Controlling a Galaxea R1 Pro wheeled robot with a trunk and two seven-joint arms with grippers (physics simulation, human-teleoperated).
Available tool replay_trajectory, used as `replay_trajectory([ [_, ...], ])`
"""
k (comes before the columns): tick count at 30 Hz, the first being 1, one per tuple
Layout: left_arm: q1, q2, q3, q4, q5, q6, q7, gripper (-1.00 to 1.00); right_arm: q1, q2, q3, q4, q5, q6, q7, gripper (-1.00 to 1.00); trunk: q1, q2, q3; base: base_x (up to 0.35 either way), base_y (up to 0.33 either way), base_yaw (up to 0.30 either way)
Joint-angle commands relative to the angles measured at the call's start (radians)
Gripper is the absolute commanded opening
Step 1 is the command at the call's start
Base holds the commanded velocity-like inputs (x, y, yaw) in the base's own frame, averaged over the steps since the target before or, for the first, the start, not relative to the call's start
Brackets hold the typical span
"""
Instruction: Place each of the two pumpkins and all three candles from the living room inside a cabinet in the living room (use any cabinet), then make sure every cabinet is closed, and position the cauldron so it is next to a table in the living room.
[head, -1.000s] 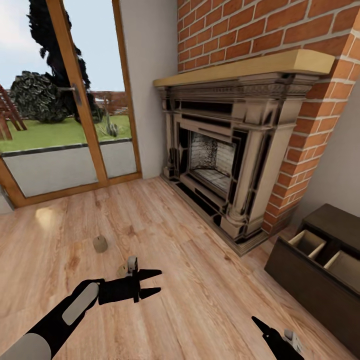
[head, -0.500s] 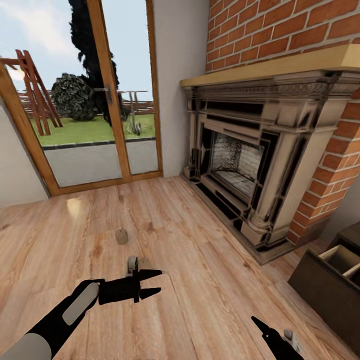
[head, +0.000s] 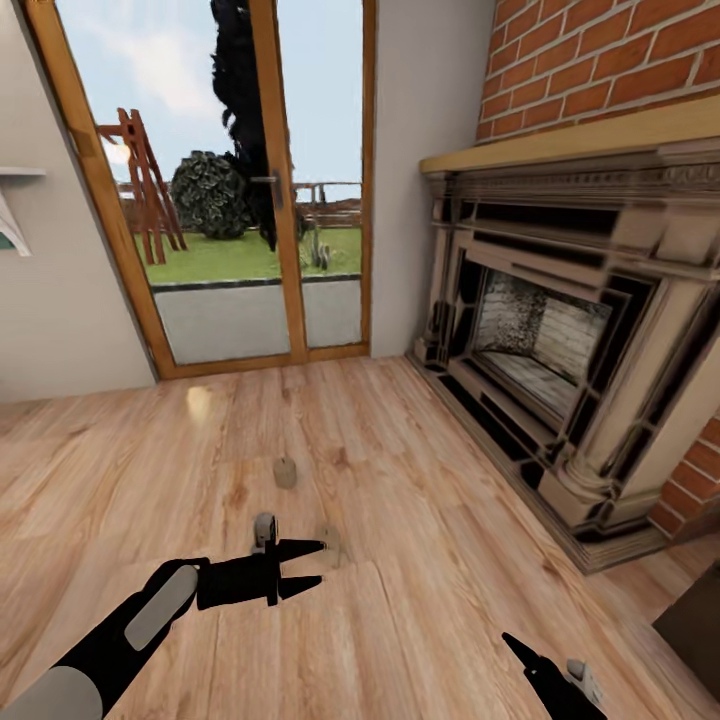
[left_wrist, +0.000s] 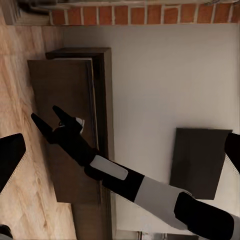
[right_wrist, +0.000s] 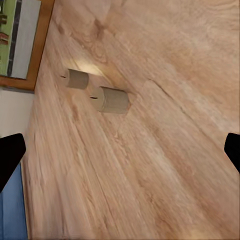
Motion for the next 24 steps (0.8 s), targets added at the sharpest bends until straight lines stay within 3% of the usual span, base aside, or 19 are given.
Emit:
replay_trajectory([
  [1,-0.001,0.001,-0.003,0.001,0.003,0.003,-0.003,1.0,0.0,-0.001,0.005,-0.001,-0.01,0.008,0.003,1.0,0.0,0.0,-0.001,0.076,0.015,0.291],
  [14,-0.001,0.0,-0.003,0.0,0.001,0.002,-0.002,1.0,0.0,0.0,0.007,-0.004,-0.007,-0.021,0.004,1.0,0.0,0.0,-0.001,0.088,0.046,0.281],
  [17,-0.001,-0.001,-0.003,0.001,0.0,0.002,-0.002,1.0,0.0,-0.001,0.017,-0.004,0.014,-0.031,0.007,1.0,0.0,0.0,-0.001,0.006,0.002,0.078],
  [24,-0.001,-0.003,-0.004,0.0,0.0,0.002,-0.002,1.0,0.0,0.002,0.019,-0.003,0.019,-0.027,0.0,1.0,0.0,0.0,-0.001,0.001,0.0,0.007],
])
